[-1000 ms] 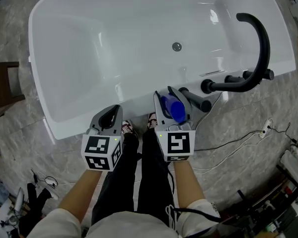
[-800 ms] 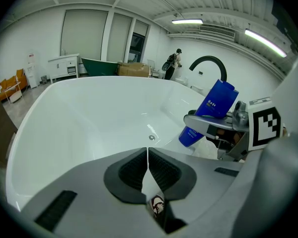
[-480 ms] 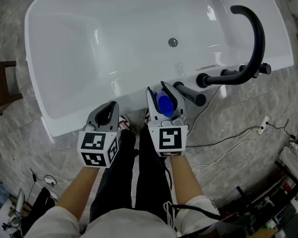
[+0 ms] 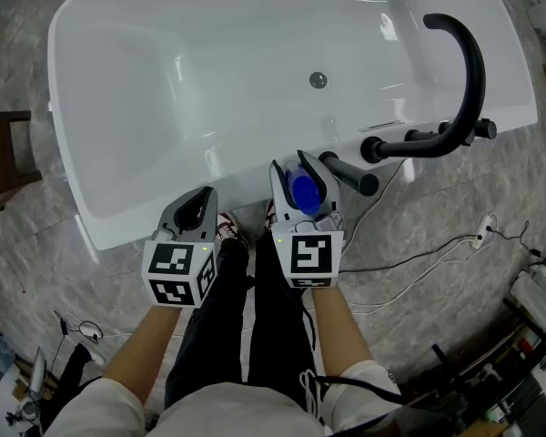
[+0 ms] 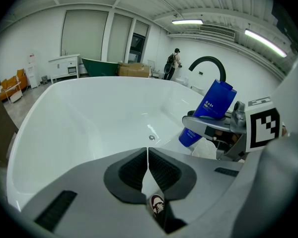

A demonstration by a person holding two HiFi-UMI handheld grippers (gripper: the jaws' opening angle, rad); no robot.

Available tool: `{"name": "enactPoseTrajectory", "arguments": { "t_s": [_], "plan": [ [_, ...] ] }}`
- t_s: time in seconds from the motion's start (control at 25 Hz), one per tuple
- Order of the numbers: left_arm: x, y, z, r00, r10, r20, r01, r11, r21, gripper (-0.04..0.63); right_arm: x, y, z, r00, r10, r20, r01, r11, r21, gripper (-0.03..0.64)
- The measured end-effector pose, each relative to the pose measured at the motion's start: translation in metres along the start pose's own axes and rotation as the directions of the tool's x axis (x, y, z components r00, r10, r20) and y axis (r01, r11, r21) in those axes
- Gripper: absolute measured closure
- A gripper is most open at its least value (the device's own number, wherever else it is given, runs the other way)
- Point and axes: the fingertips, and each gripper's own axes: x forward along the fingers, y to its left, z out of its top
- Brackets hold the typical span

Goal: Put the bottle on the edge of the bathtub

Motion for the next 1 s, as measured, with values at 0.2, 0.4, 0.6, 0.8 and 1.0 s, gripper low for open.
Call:
{"name": "enactPoseTrajectory", "arguments": {
  "t_s": [0.2,0.4,0.6,0.8,1.0],
  "plan": [
    [0.0014,0.0007,-0.0024,1.000,0.001,0.001,-0.001,1.000,-0.002,0.571,-0.0004,-0.0012,-0.0013,1.000,-0.007,0.014,0.008,1.000,-0.009,0.442],
    [-0.0001,0.0010,-0.0042,1.000,0.001,0.000,-0.001,1.000,-0.003,0.571,-0.0011,0.0018,-0.0029,1.000,0.003,0.003,-0.003,1.000,-0.001,0.417],
    [-0.0004,0.0014,-0.0053,1.000,0.001,0.002,-0.001,1.000,-0.004,0.571,0.0002,0.0037,-0.0061,1.000,0.010,-0.012,-0.010,1.000,-0.004,0.386],
    [0.0001,0.0029,-0.0047,1.000,0.002,0.005,-0.002,1.000,-0.004,0.571,0.0009,0.0043,-0.0067,1.000,0.007,-0.013,-0.007,1.000,-0.002,0.374],
    [0.0015,0.0031,-0.0065,1.000,-0.001,0.001,0.001,1.000,-0.004,0.571,0.0008,0.0033,-0.0085,1.000,0.001,-0.011,-0.001,1.000,-0.001,0.362]
  ]
}}
